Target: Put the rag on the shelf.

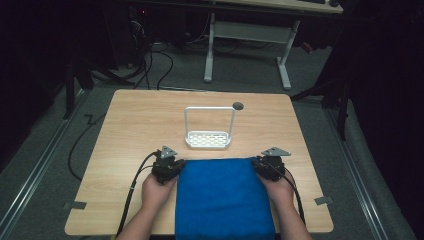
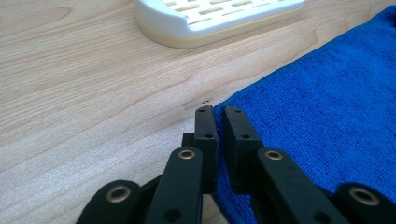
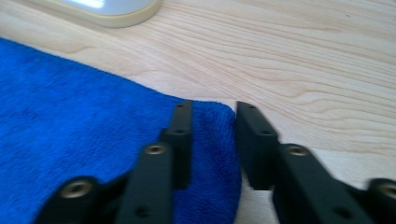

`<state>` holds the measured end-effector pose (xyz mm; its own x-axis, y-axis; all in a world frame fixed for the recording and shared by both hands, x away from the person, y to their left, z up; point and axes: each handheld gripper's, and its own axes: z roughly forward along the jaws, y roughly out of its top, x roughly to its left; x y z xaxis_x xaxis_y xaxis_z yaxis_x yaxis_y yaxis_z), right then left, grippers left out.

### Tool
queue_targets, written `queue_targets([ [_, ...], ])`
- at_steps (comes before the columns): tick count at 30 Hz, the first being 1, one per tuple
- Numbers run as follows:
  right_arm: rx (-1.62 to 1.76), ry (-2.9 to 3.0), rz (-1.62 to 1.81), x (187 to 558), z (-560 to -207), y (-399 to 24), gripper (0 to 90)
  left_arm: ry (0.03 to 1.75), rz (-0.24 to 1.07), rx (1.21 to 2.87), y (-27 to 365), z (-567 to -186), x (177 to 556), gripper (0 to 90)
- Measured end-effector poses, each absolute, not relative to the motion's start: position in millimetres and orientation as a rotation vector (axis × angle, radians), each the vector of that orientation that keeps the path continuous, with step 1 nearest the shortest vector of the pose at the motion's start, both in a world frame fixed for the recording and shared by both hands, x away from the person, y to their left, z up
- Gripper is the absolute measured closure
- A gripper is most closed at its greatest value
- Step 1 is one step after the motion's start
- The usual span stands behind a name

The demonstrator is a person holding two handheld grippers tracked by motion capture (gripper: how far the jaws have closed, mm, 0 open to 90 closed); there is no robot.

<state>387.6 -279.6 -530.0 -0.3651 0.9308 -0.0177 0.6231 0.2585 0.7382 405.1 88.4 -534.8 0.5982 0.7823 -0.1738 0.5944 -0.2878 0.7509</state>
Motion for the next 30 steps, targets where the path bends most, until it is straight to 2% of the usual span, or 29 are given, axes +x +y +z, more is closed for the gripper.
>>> queue_targets([
  [1, 1.407, 2.081, 0.903, 387.6, -530.0, -279.6, 73.6, 1.091, 0.286, 2.000, 88.5, -534.8, 405.2, 84.4],
  [3, 1.384, 2.103, 0.911, 386.4, -530.0, -276.2, 85.0, 1.090, 0.287, 2.000, 88.5, -534.8, 405.1, 84.5],
  [4, 1.373, 2.108, 0.907, 386.2, -529.9, -275.6, 86.2, 1.089, 0.288, 2.001, 88.4, -534.8, 405.0, 84.5],
  [10, 1.385, 2.090, 0.948, 383.3, -528.5, -278.4, 87.1, 1.068, 0.330, 2.004, 87.2, -533.6, 402.0, 87.4],
  [20, 1.323, 1.982, 1.084, 365.0, -505.9, -280.7, 87.2, 1.034, 0.336, 1.900, 96.2, -523.9, 393.7, 88.0],
  [30, 1.270, 1.914, 1.160, 352.4, -489.0, -278.8, 87.2, 0.988, 0.412, 1.811, 103.8, -502.2, 380.4, 88.0],
])
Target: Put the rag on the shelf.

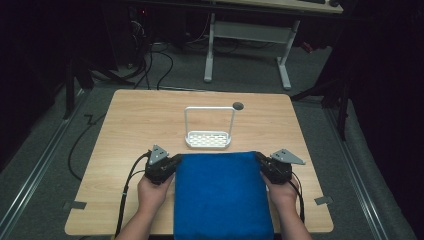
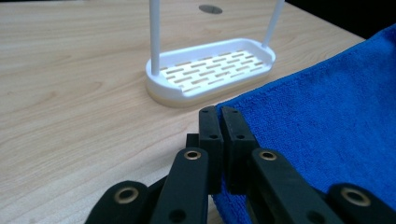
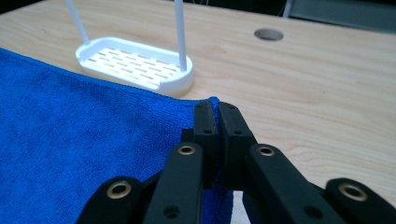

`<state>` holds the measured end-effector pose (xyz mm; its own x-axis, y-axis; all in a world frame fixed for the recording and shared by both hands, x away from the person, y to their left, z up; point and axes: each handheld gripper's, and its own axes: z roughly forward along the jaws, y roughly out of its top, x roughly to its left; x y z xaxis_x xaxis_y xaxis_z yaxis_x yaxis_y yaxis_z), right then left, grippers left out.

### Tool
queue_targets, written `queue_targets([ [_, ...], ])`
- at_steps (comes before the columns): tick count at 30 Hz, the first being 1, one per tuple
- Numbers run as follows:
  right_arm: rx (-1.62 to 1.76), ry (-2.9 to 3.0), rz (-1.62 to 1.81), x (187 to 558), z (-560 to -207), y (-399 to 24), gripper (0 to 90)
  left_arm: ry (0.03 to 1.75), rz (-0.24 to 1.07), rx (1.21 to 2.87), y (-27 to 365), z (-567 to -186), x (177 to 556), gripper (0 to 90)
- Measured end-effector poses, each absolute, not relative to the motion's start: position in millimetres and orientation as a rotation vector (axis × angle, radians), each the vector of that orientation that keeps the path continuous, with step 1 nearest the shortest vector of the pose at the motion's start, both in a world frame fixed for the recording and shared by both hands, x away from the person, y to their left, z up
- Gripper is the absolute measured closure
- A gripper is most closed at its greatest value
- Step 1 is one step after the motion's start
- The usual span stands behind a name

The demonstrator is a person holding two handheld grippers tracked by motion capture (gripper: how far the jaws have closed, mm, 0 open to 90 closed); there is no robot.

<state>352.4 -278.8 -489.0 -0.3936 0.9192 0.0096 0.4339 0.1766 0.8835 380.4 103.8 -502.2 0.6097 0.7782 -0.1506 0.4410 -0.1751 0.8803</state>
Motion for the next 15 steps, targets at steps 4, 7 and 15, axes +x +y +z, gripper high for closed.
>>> queue_targets([
  [4, 1.250, 1.874, 1.200, 347.6, -480.8, -277.2, 87.2, 0.975, 0.427, 1.777, 105.9, -494.2, 376.8, 88.0],
  [7, 1.234, 1.846, 1.233, 343.8, -474.9, -275.3, 87.3, 0.957, 0.448, 1.745, 107.5, -485.7, 373.1, 88.0],
  [15, 1.183, 1.774, 1.284, 336.0, -458.8, -271.9, 87.4, 0.920, 0.510, 1.675, 112.4, -463.6, 365.3, 88.1],
])
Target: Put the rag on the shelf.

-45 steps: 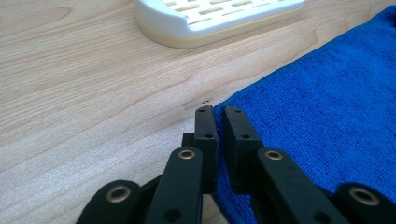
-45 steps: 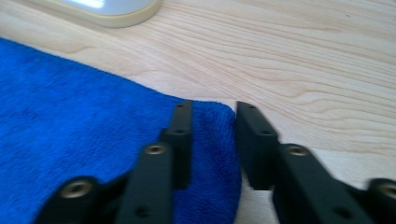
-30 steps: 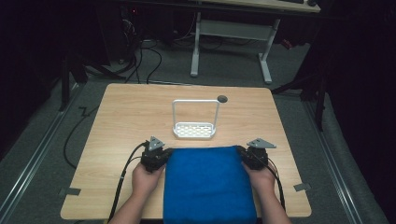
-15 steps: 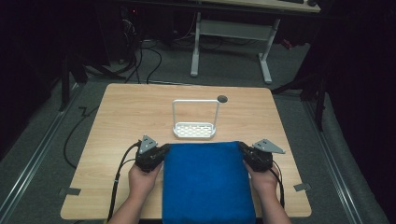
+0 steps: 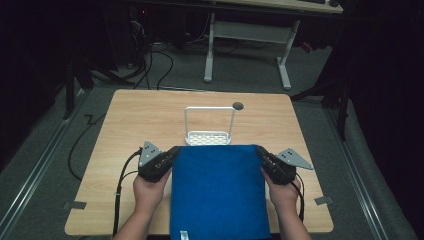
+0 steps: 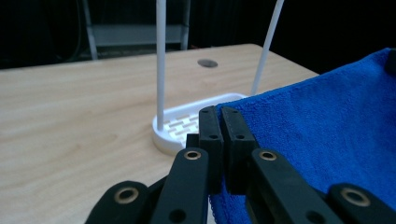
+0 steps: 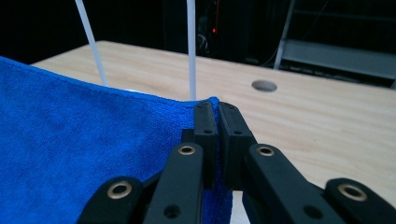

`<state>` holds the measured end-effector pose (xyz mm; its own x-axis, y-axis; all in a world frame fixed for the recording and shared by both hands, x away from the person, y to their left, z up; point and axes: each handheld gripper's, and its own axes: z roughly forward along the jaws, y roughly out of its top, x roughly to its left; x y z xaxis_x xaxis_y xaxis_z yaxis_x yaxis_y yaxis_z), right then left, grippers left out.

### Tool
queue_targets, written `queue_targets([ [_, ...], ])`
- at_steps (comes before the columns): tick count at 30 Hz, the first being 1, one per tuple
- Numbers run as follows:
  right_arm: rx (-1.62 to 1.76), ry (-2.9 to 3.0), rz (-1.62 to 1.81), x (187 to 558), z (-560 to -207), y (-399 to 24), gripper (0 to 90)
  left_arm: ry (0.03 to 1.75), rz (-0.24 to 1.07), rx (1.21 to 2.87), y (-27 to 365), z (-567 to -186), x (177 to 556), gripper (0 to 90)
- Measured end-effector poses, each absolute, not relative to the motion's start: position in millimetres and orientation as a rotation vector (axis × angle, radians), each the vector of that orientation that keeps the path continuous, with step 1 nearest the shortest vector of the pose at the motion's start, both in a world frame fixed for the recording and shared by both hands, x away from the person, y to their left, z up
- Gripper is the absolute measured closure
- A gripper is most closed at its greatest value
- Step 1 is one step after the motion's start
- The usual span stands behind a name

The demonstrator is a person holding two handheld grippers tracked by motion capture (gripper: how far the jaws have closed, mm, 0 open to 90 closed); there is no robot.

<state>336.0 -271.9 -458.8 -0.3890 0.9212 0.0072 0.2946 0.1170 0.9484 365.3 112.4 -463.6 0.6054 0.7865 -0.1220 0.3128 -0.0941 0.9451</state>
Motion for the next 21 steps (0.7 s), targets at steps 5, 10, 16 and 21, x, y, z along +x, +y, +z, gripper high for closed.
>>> queue_targets([
  [5, 1.144, 1.732, 1.309, 332.7, -446.0, -268.6, 87.4, 0.900, 0.548, 1.645, 115.8, -448.8, 364.6, 88.1],
  [10, 1.100, 1.667, 1.352, 329.4, -428.9, -264.4, 87.4, 0.879, 0.588, 1.615, 117.5, -433.6, 363.7, 88.1],
  [16, 1.046, 1.612, 1.388, 328.7, -407.0, -258.6, 87.5, 0.845, 0.640, 1.572, 117.5, -412.5, 362.8, 88.2],
  [21, 0.999, 1.589, 1.404, 330.5, -387.5, -254.7, 87.5, 0.825, 0.664, 1.539, 119.8, -396.6, 365.4, 88.1],
])
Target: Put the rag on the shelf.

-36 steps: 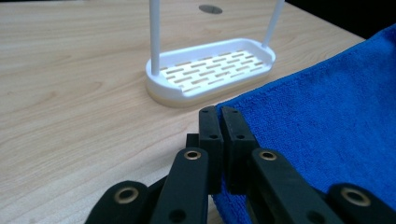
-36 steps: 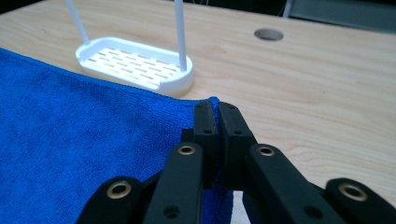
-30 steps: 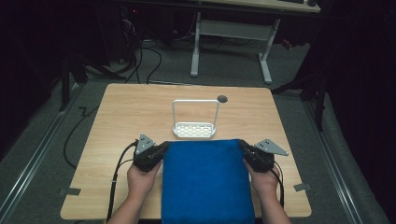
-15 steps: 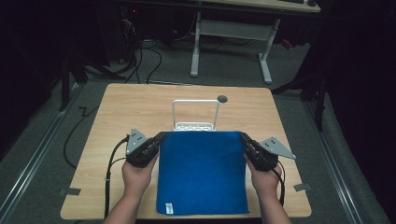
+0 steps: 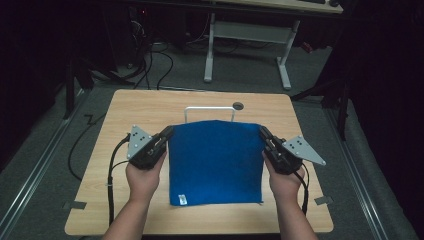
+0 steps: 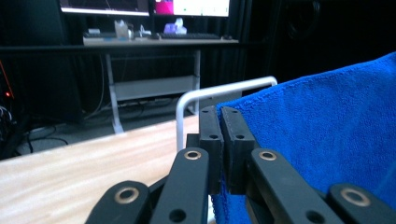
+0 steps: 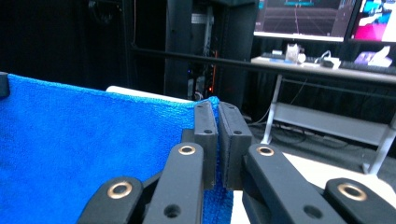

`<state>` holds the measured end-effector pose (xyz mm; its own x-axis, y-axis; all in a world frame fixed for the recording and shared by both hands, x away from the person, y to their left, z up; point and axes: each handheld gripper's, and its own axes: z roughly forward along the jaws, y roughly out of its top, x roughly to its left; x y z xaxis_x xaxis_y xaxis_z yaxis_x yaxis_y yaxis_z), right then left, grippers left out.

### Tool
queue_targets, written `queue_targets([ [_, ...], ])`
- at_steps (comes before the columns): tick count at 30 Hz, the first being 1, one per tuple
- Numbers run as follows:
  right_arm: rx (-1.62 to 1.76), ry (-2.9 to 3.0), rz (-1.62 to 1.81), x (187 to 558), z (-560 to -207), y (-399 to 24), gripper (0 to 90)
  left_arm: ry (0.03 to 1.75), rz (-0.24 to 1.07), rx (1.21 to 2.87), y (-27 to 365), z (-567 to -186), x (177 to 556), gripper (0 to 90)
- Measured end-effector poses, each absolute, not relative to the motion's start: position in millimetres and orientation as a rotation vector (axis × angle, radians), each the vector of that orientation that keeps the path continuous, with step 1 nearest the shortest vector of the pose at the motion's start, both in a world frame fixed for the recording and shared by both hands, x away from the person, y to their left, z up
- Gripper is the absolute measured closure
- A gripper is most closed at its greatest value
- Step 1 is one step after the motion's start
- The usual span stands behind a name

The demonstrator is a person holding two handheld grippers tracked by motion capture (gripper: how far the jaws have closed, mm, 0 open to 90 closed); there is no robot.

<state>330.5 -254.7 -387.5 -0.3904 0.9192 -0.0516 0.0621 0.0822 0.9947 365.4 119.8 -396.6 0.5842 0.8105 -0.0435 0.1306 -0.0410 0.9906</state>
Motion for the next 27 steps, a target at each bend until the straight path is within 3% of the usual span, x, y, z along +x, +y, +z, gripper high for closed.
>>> queue_targets([
  [27, 0.936, 1.497, 1.447, 352.9, -325.9, -258.3, 87.5, 0.733, 0.799, 1.494, 121.7, -323.0, 397.3, 88.4],
])
